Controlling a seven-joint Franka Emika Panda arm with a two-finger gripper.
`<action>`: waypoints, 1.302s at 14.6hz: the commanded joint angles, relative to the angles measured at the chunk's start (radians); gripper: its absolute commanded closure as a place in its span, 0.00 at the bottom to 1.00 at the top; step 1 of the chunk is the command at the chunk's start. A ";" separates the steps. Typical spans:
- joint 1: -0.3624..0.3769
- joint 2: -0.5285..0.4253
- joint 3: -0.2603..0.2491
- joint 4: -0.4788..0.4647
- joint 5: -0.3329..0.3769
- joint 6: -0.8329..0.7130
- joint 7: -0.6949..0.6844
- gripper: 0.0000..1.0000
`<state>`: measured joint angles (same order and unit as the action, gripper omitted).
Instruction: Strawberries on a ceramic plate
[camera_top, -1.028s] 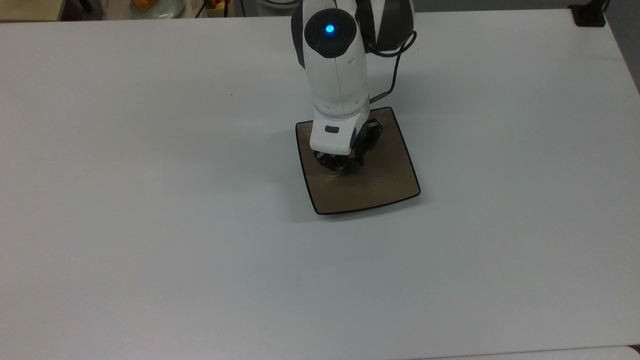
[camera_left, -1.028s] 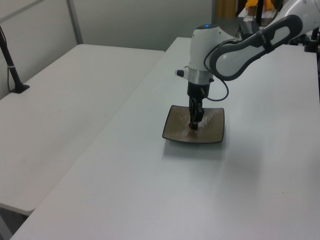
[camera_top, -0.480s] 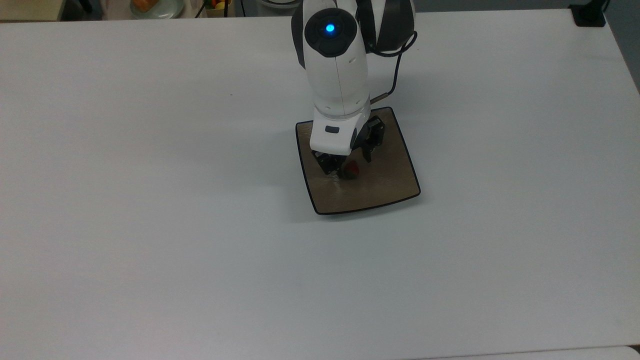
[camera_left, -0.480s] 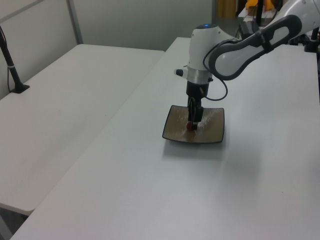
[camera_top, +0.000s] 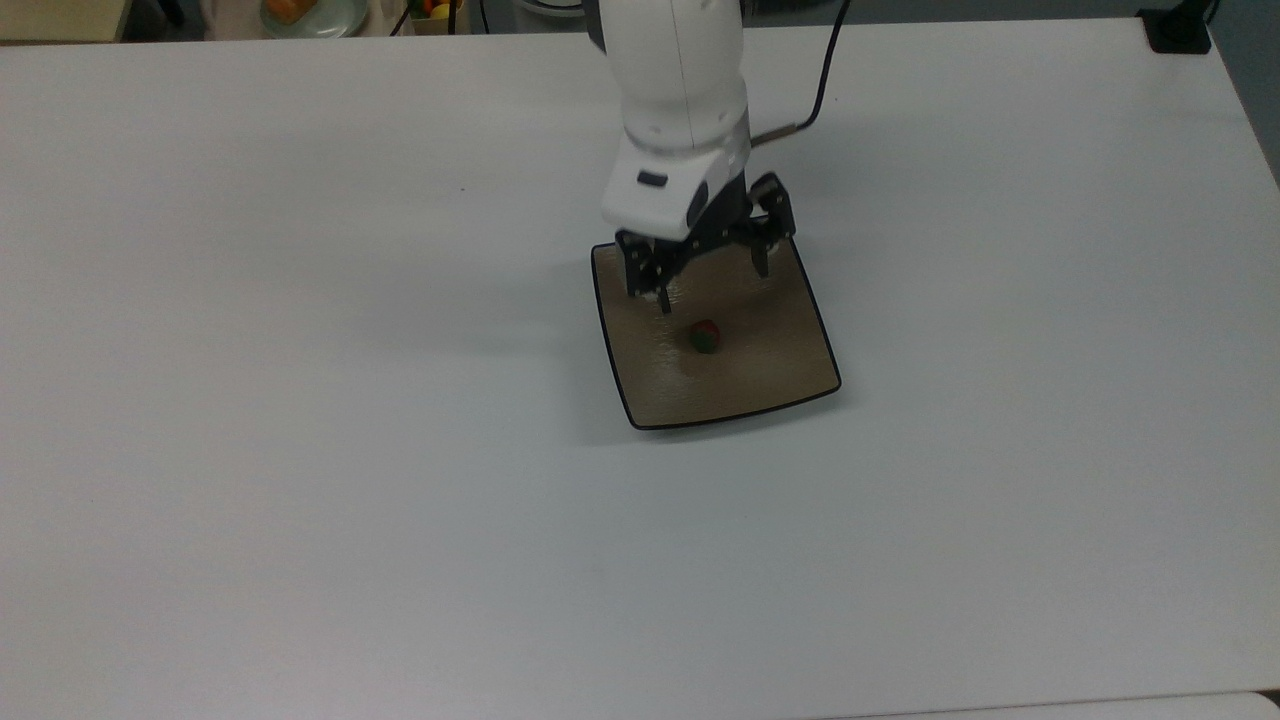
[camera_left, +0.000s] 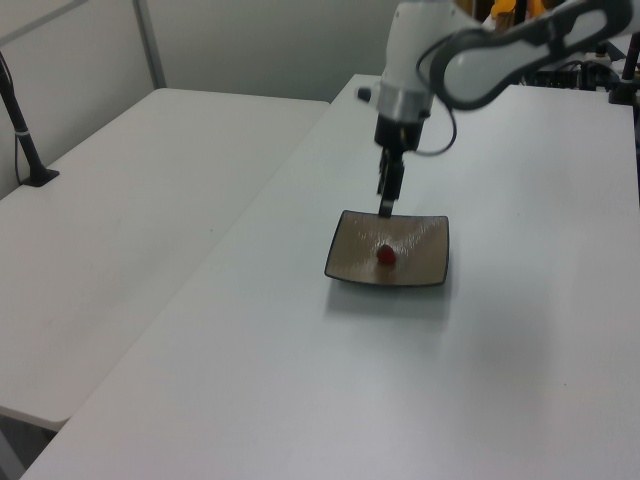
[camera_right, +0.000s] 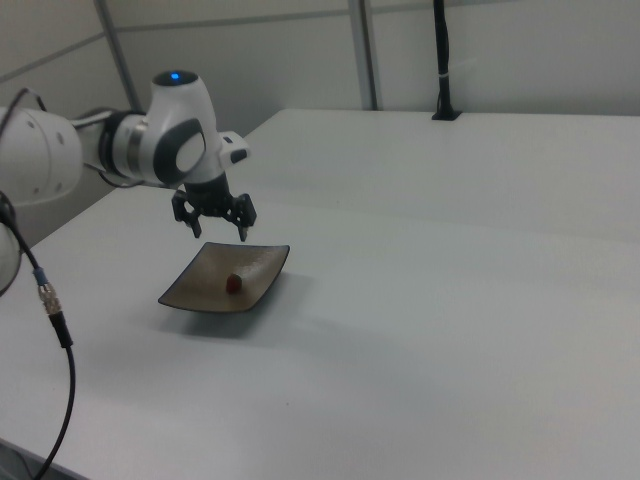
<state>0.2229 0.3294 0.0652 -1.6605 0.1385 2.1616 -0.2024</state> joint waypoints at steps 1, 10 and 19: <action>0.001 -0.150 -0.036 -0.021 -0.002 -0.204 0.092 0.00; 0.001 -0.342 -0.127 -0.022 -0.111 -0.540 0.250 0.00; 0.032 -0.351 -0.153 -0.047 -0.123 -0.370 0.271 0.00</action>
<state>0.2273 -0.0007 -0.0655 -1.6746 0.0200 1.7423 0.0480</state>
